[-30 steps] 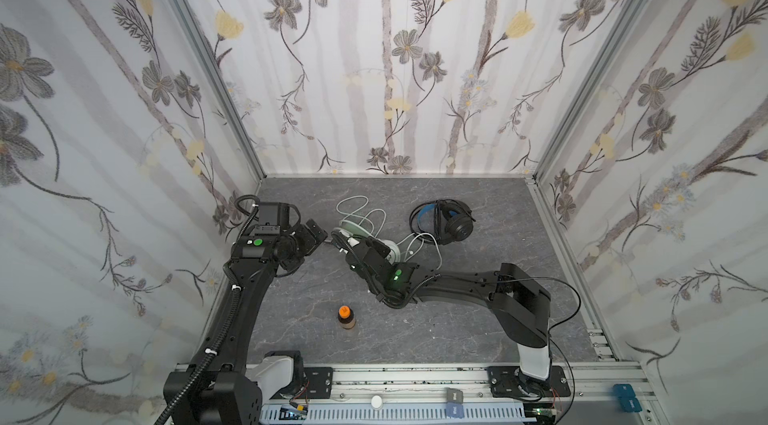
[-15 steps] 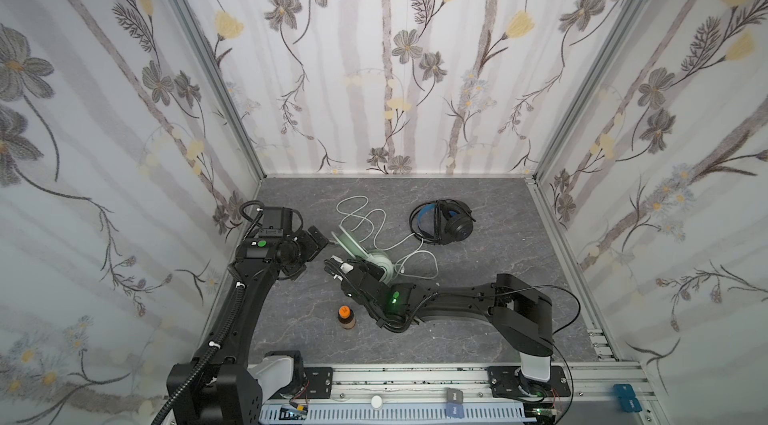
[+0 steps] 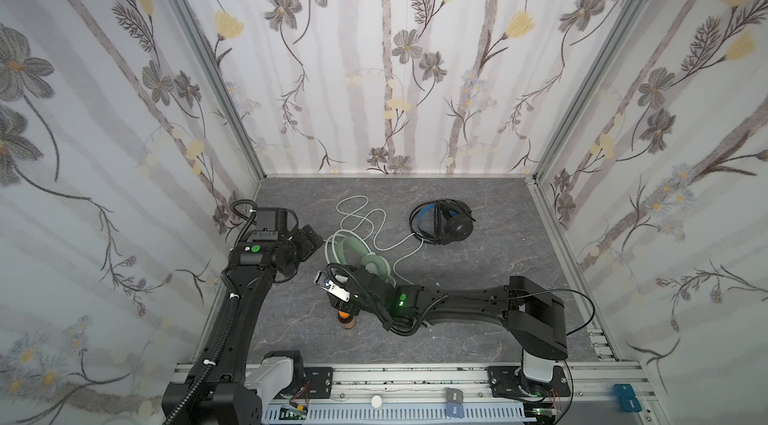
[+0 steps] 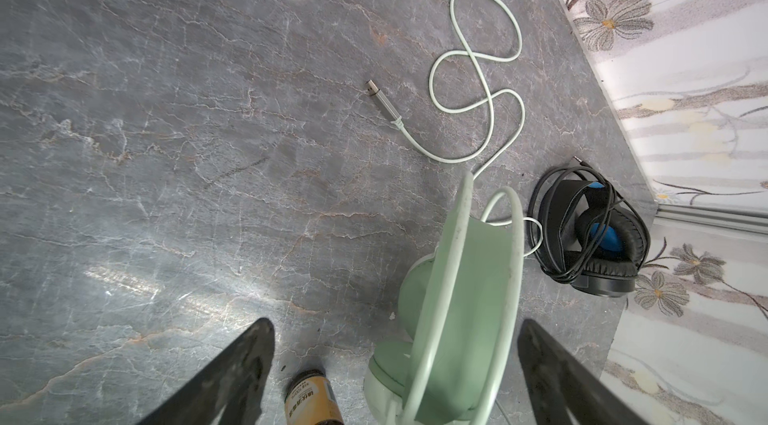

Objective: Wrap the headphones

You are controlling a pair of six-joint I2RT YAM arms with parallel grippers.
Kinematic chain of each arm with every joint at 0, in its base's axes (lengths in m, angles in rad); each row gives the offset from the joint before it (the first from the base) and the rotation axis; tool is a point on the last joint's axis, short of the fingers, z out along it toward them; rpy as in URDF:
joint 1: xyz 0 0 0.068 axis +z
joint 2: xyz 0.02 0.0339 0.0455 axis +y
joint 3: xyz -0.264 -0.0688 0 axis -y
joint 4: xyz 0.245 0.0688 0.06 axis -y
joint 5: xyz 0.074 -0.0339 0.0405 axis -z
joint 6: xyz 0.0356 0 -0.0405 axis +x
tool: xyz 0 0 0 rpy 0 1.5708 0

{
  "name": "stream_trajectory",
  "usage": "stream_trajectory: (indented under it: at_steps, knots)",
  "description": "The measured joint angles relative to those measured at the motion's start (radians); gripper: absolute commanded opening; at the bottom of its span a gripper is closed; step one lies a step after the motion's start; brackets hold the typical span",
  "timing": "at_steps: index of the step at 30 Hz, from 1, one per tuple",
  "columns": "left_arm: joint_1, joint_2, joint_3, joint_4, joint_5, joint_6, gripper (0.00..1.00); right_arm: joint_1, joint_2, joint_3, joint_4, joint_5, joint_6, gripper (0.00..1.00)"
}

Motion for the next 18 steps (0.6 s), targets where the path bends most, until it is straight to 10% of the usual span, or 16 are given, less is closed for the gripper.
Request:
stream_trajectory:
  at_steps: [18]
  knots:
    - [0.003, 0.126, 0.001, -0.088, -0.090, 0.097, 1.00, -0.121, -0.218, 0.122, -0.083, -0.311, 0.095, 0.88]
